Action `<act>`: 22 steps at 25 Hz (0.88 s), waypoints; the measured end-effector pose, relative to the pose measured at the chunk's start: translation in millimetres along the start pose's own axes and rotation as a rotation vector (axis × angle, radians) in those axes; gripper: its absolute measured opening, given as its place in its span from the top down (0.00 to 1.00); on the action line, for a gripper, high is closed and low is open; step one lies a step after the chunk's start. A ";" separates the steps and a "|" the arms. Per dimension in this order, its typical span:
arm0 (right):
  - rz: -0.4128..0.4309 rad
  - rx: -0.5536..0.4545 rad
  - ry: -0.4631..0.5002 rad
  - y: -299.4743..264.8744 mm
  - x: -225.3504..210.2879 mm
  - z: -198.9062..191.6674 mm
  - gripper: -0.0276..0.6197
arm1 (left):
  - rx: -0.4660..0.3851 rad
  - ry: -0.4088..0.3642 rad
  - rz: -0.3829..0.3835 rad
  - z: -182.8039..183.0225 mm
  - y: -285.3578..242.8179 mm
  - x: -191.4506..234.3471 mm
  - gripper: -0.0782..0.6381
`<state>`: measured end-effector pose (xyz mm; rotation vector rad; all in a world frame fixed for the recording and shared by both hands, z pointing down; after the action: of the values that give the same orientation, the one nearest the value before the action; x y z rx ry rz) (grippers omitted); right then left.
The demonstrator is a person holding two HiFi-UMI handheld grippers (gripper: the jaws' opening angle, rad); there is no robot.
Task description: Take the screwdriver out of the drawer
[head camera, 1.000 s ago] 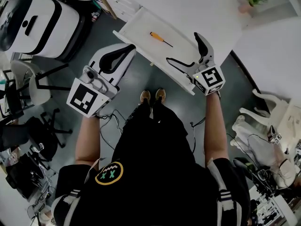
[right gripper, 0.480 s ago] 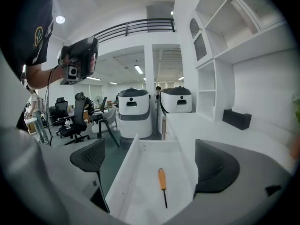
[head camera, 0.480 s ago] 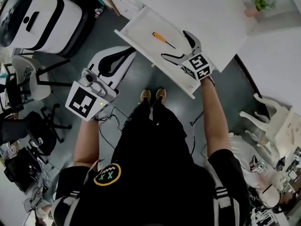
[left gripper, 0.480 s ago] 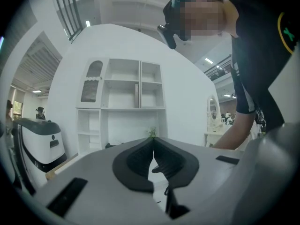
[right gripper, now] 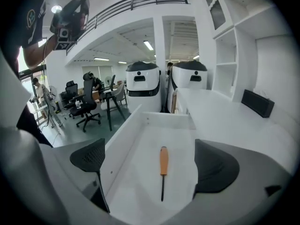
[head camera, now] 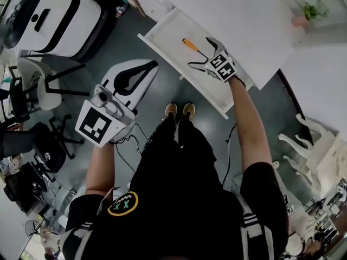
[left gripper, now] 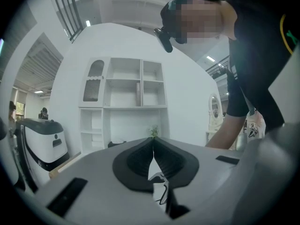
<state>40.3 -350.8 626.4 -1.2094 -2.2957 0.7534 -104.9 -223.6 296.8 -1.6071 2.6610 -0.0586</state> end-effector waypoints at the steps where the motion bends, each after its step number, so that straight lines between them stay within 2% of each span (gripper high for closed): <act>1: 0.008 0.017 0.003 -6.3 -0.3 -3.8 0.06 | 0.003 0.003 0.002 -1.3 0.7 0.4 0.86; 9: 0.029 0.145 -0.013 -51.2 -18.4 -44.3 0.06 | 0.023 0.017 0.009 -9.8 -1.0 2.4 0.86; 15: 0.056 0.190 -0.048 -80.4 -18.9 -59.8 0.06 | 0.033 0.023 0.018 -14.4 -2.7 7.4 0.86; 22: 0.083 0.233 -0.013 -106.1 -15.7 -69.1 0.06 | 0.048 0.041 0.028 -23.2 0.9 9.0 0.86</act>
<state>25.6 -395.9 744.9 -1.2001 -2.1086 1.0297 -111.0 -230.7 319.9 -1.5721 2.6898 -0.1552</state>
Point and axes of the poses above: the fingertips, and each gripper's own axes: y backward along the fingers, x to its left, z out of its top, the point moved 4 cm from there along y, backward along the fingers, and after that the axes turned 14 degrees about -z, right-handed, at the moved point
